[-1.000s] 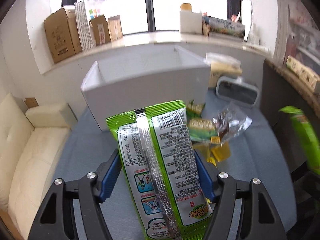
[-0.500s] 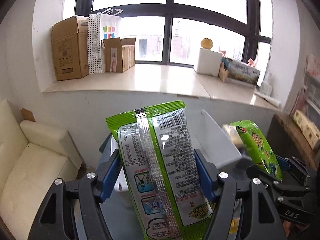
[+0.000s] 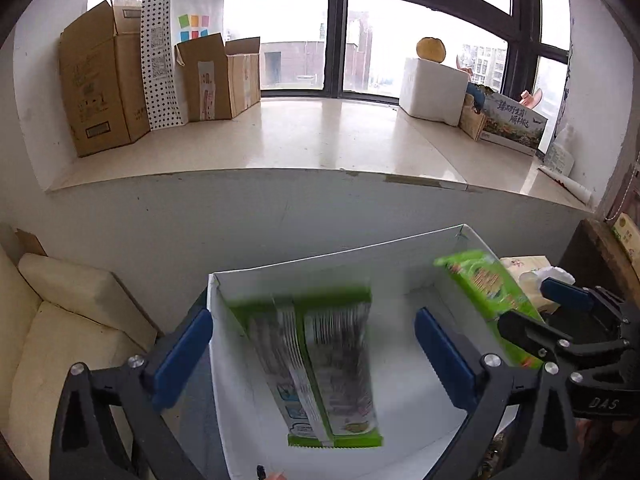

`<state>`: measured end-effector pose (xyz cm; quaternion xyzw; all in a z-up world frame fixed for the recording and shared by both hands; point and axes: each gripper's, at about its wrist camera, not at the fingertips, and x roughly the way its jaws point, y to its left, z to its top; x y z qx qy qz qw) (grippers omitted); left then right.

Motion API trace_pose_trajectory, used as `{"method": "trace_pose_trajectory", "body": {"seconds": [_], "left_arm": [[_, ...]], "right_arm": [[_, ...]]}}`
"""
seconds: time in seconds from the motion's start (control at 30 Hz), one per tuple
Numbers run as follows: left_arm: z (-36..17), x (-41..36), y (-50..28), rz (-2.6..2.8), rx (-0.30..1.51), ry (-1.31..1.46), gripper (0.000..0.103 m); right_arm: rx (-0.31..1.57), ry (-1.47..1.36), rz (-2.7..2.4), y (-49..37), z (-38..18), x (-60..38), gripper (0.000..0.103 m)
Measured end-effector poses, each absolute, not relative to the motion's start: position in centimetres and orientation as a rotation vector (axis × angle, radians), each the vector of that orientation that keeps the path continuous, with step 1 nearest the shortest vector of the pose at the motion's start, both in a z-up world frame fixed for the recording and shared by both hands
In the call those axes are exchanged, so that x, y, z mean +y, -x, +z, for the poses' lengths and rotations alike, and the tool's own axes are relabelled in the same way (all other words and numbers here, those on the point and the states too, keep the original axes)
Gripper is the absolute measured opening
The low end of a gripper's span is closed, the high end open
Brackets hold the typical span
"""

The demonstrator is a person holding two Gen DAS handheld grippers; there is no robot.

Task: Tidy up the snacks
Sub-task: 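Carry both packs into the white box and open both tools, then grasp the green garlic-flavor snack bag with the right tool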

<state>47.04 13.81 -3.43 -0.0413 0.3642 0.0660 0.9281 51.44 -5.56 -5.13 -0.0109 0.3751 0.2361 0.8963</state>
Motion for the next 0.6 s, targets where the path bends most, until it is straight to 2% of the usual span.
{"method": "trace_pose_trajectory", "body": {"seconds": [0.2,0.23,0.33,0.6], "left_arm": [[-4.6,14.2,-45.7,0.132,0.756,0.093,0.103],[-4.5,14.1,-45.4,0.133,0.747,0.092,0.103],[-4.3,13.6,-43.9,0.119,0.740,0.092,0.103],[-3.3,10.9,-36.3,0.140,0.667,0.098,0.103]], "right_arm": [[0.732,0.067,0.480,-49.9,-5.5,-5.9,0.097],[0.733,0.067,0.474,-49.5,-5.5,-6.0,0.102],[0.697,0.089,0.462,-48.1,-4.9,-6.4,0.103],[0.594,0.018,0.499,-41.5,-2.9,-9.5,0.103]]}}
